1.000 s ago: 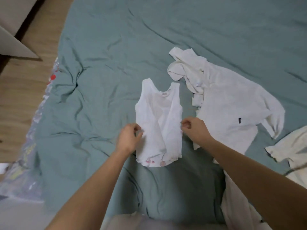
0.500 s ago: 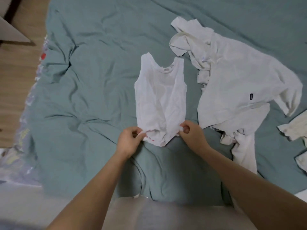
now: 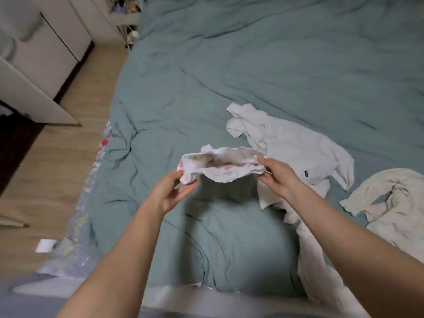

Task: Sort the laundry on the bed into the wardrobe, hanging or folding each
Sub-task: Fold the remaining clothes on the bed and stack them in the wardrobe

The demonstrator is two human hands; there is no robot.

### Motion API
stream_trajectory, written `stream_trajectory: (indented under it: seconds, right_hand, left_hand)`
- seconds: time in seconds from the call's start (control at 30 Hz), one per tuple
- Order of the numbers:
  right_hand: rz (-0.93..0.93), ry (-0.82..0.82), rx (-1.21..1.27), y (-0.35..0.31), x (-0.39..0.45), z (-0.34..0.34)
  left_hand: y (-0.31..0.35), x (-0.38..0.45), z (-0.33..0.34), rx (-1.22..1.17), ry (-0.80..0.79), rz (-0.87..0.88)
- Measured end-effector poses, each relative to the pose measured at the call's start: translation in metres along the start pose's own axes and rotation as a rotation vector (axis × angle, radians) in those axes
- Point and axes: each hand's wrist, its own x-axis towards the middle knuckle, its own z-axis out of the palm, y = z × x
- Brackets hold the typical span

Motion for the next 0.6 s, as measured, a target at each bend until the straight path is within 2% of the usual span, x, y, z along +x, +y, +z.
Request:
stream_trajectory:
  seconds: [0.1, 0.23, 0.37, 0.53, 0.6]
  right_hand:
    - [-0.018, -0.026, -0.042, -0.027, -0.019, -0.001]
    - [-0.151, 0.015, -0.448, -0.055, -0.039, -0.003]
    - [-0.247, 0.073, -0.702, -0.068, -0.043, 0.000]
    - [-0.280, 0.057, -0.710, -0.078, -0.046, -0.002]
    - [-0.276, 0.034, -0.722, -0.080, -0.047, -0.005]
  left_hand:
    - [0.022, -0.020, 0.007, 0.013, 0.013, 0.072]
    - [0.048, -0.036, 0.013, 0.156, -0.001, 0.074]
    - [0.061, -0.046, 0.028, 0.226, 0.014, 0.090]
    - [0.059, -0.043, 0.037, 0.100, 0.026, 0.174]
    - [0.059, -0.039, 0.033, 0.141, 0.020, 0.153]
